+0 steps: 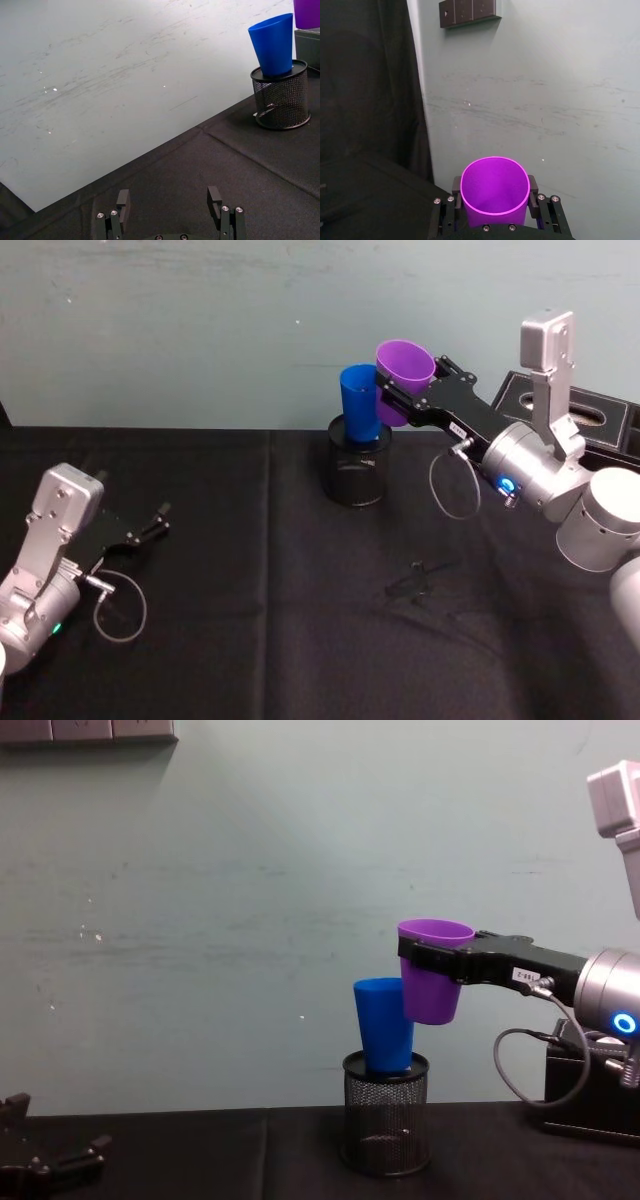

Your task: Pick up one cup with a gripper and tap it against the other cup.

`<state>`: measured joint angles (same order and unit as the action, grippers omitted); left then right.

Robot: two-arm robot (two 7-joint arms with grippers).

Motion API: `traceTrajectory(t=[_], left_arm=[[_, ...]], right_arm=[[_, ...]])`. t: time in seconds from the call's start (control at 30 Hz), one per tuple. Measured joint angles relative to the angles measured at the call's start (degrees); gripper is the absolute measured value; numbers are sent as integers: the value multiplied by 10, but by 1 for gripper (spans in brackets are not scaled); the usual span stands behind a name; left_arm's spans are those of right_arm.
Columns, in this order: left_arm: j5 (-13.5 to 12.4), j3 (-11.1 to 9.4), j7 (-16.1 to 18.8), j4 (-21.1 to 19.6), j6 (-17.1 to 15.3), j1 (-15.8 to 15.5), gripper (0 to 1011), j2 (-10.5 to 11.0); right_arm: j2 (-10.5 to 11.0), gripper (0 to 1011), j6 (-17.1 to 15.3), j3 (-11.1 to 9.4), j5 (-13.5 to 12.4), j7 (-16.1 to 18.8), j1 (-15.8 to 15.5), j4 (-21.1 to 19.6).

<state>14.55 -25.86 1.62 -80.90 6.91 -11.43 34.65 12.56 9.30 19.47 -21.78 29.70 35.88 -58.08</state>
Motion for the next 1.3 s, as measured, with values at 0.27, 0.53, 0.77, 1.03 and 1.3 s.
traceTrajectory(t=[0.27,0.53,0.77,1.03,1.3], left_arm=[[0,0,0,0,0,0,1012,0],[0,0,0,0,0,0,1011,0],[0,0,0,0,0,0,1011,0],[0,0,0,0,0,0,1011,0],[0,0,0,0,0,0,1012,0]], right_arm=[[13,735,-16,-5,-5,-10,-31,-49],[26,735,-29,-9,-12,-17,-59,-91],[41,734,-41,-13,-18,-28,-86,-132],[54,735,-54,-15,-21,-35,-103,-157],[70,735,-66,-18,-28,-40,-133,-203]])
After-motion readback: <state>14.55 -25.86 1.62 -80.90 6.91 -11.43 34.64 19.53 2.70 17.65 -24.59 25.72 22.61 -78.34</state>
